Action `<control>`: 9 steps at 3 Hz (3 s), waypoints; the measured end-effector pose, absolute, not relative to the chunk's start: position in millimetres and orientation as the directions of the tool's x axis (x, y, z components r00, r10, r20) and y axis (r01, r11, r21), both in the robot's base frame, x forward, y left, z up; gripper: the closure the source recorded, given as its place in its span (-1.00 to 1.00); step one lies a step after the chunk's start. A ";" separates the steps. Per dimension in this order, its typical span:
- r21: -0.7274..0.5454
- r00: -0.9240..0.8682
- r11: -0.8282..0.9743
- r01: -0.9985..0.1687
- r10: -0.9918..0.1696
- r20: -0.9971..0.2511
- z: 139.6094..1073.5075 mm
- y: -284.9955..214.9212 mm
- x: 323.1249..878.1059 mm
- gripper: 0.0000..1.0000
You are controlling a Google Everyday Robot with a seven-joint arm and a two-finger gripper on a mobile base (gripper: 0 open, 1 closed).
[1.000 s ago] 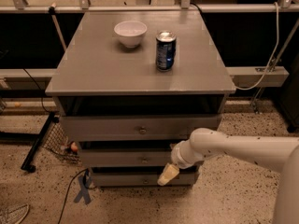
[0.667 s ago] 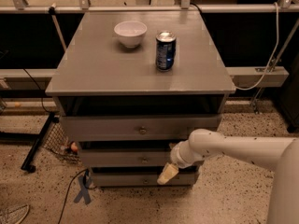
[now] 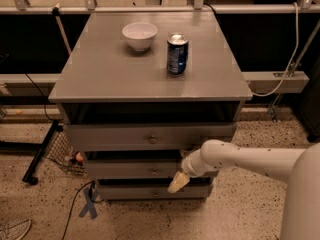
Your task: Open middle drawer
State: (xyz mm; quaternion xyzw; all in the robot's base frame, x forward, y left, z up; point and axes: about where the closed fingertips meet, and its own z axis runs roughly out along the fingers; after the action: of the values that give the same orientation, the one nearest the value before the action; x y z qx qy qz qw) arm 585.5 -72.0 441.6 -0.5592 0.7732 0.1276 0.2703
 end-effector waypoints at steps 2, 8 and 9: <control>-0.168 -0.211 0.363 -0.917 -0.796 -0.567 427.2 -70.5 603.7 -1.00; -0.143 -0.225 0.364 -0.920 -0.792 -0.567 411.0 -69.7 611.2 1.00; -0.091 -0.247 0.356 -0.930 -0.790 -0.561 422.7 -76.7 585.2 1.00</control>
Offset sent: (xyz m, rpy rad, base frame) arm 0.0271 -0.0008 -0.0176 -0.0163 -0.0944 -0.0394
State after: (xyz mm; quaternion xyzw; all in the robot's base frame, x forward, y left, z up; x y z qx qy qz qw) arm 585.2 -76.7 422.7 -0.5520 0.7788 0.1310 0.2676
